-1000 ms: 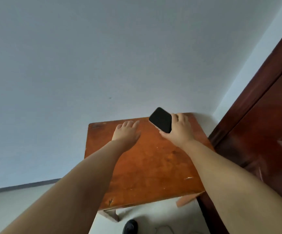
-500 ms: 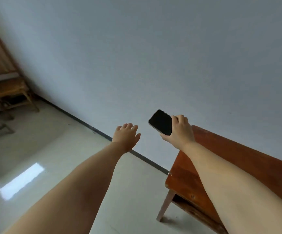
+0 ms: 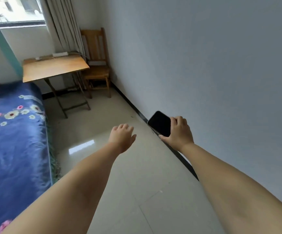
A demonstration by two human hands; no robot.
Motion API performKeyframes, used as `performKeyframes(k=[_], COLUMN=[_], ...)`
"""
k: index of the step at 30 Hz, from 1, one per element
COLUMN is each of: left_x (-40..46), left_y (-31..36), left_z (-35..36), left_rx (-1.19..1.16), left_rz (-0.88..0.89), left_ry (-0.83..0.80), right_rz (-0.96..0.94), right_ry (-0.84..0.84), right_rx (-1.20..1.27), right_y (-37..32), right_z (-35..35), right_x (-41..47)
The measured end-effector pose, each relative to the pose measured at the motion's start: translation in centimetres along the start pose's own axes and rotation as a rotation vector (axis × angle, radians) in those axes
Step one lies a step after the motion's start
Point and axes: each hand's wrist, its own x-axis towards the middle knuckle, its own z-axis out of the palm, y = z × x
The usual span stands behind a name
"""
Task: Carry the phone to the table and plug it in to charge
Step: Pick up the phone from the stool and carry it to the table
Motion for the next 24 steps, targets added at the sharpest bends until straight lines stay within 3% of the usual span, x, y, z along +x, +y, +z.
performKeyframes(k=[11, 24], left_x=[7.9, 25.8], left_y=[-16.2, -36.5], left_z=[-0.2, -0.2], left_rx=[-0.018, -0.069], left_rz=[-0.178, -0.513], left_ry=[0.021, 0.059], right_rz=[-0.220, -0.448], right_ry=[-0.044, -0.124], right_rx=[-0.009, 0.045], right_y=[-11.6, -23.9], right_z=[7.0, 15.0], right_x=[16.9, 46.6])
